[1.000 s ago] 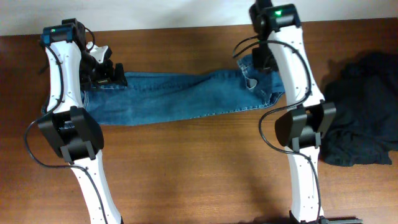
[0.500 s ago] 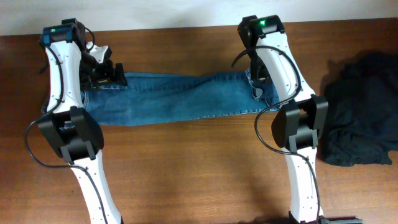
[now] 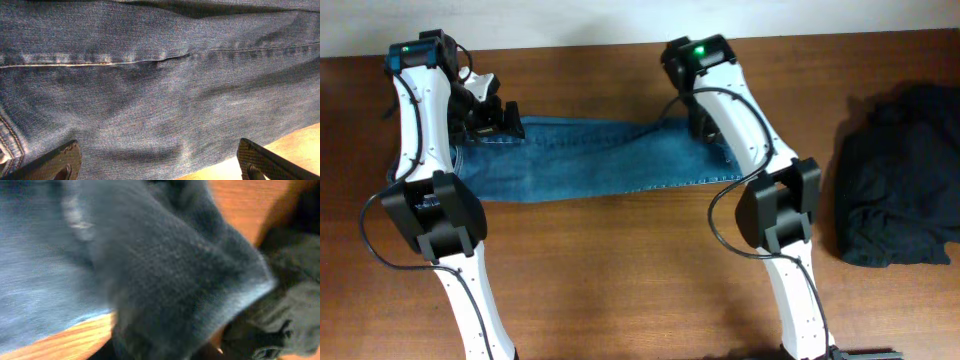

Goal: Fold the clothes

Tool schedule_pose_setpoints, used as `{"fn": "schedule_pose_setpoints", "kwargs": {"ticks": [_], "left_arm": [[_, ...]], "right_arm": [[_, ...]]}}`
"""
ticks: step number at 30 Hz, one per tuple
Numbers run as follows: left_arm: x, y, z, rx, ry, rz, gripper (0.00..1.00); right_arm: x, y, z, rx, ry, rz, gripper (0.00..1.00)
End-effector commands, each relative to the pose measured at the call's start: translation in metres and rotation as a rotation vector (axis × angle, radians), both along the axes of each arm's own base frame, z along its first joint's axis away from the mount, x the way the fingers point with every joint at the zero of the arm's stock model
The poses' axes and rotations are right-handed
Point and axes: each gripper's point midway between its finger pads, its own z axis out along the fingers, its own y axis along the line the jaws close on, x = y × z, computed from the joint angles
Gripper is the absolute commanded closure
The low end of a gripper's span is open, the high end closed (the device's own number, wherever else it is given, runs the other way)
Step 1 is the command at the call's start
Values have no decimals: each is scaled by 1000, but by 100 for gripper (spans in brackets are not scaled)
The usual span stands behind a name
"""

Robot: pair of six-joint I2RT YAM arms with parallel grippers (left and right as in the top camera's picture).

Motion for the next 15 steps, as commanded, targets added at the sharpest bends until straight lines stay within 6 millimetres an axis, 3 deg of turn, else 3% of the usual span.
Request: {"fn": "schedule_pose_setpoints", "kwargs": {"ticks": [1,5,10,15], "left_arm": [[0,-2,2,0,-6,-16,1],[-1,-2,2,0,-6,-16,1],[0,-2,2,0,-6,-16,1],[0,-2,2,0,-8,-16,1]], "right_arm": [[-9,34,-4,108,17,16,20],[-11,72,-13,283,52,74,20],[-11,78,-13,322,58,83,21],[-16,127,-13,600,117,192,24]]}}
